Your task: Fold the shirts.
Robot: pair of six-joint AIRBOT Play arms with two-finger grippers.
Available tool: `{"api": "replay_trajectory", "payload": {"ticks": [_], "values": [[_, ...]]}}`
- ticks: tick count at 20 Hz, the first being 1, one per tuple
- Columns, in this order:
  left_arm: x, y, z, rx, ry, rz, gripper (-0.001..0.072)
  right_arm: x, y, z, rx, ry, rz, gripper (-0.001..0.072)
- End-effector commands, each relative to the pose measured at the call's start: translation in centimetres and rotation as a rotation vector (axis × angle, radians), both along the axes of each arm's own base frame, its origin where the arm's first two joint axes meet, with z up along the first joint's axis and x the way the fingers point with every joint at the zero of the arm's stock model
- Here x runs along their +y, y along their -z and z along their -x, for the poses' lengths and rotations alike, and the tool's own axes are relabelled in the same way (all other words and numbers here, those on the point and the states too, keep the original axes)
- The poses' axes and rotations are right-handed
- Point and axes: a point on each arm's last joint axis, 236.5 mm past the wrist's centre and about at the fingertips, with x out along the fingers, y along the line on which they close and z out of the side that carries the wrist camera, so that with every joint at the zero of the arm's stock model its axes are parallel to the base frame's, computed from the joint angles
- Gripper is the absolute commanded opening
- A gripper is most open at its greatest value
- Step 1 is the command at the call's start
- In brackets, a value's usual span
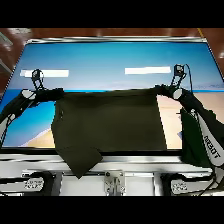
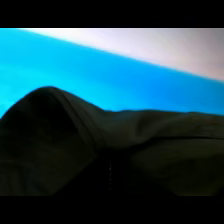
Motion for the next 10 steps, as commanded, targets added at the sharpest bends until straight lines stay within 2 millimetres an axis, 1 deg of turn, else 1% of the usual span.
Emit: {"api": "replay_trajectory", "payload": {"ticks": [1, 3, 4, 5, 6, 10], "values": [[-0.3, 2.7, 7.4, 0.313, 0.132, 0.024, 0.0039, 0.1, 2.3, 5.6, 0.265, -0.043, -0.072, 0.0062], [-0.4, 3.8, 11.4, 0.496, 0.148, 0.060, 0.0039, 0.6, 3.9, 9.1, 0.420, -0.084, -0.099, 0.0062], [-0.4, 4.2, 12.7, 0.553, 0.153, 0.063, 0.0039, 0.8, 4.3, 10.0, 0.462, -0.097, -0.104, 0.0062], [-0.6, 4.5, 13.4, 0.592, 0.149, 0.073, 0.0039, 1.1, 4.6, 10.6, 0.493, -0.103, -0.113, 0.0063], [-0.7, 4.8, 13.6, 0.615, 0.136, 0.085, 0.0040, 1.3, 5.0, 11.0, 0.514, -0.095, -0.123, 0.0062], [-0.8, 5.3, 13.9, 0.662, 0.073, 0.114, 0.0040, 1.6, 5.7, 11.5, 0.554, -0.053, -0.163, 0.0063]]}}
